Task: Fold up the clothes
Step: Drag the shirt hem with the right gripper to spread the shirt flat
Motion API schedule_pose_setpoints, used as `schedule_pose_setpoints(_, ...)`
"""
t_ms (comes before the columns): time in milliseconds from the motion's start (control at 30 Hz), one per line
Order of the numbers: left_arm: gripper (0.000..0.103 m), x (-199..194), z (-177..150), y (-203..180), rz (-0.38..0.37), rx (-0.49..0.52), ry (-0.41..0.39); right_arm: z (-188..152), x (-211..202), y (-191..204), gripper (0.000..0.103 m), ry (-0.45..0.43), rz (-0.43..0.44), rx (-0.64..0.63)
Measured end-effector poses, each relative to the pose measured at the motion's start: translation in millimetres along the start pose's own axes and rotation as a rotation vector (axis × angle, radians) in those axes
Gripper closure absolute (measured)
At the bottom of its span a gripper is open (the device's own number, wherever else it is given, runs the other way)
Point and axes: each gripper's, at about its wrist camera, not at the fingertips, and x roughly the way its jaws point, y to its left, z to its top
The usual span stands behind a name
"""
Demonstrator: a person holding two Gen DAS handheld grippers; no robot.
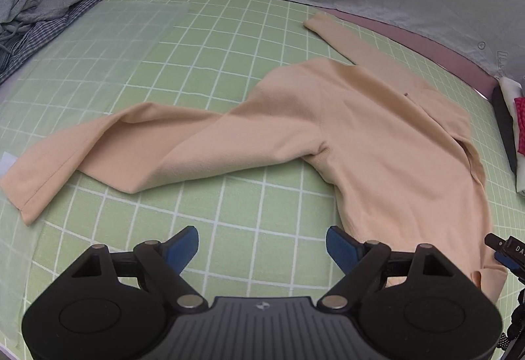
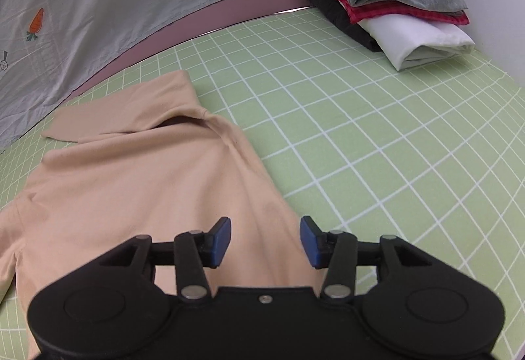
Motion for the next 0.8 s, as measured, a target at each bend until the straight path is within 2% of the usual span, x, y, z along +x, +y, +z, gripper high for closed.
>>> schedule_pose_setpoints(200, 0.018, 1, -33, -41, -0.067, 0.053, 0.024, -21, -19, 2, 0.049, 0.019, 0.022, -0.126)
schedule_pose_setpoints(300, 0.016, 3, -49, -57, -0.127, 0.081, 0.03, -27, -22, 1, 0.047, 0.032, 0.018, -0.182)
schedule_pose_setpoints(400, 0.016, 12, -63, -72, -0.155, 0.089, 0.055, -34, -26, 0, 0.039, 0.042, 0.025, -0.248)
schedule_pose_setpoints(600, 0.016, 26, -82, -86, -0.14, 0.042, 0.093, -44, -33, -6, 0.038, 0.045, 0.034, -0.354)
schedule_pose_setpoints(800, 0.02, 27, -91, -85, -0.108, -0.044, 0.08, -47, -36, -35, 0.036, 0.057, 0.004, -0.338)
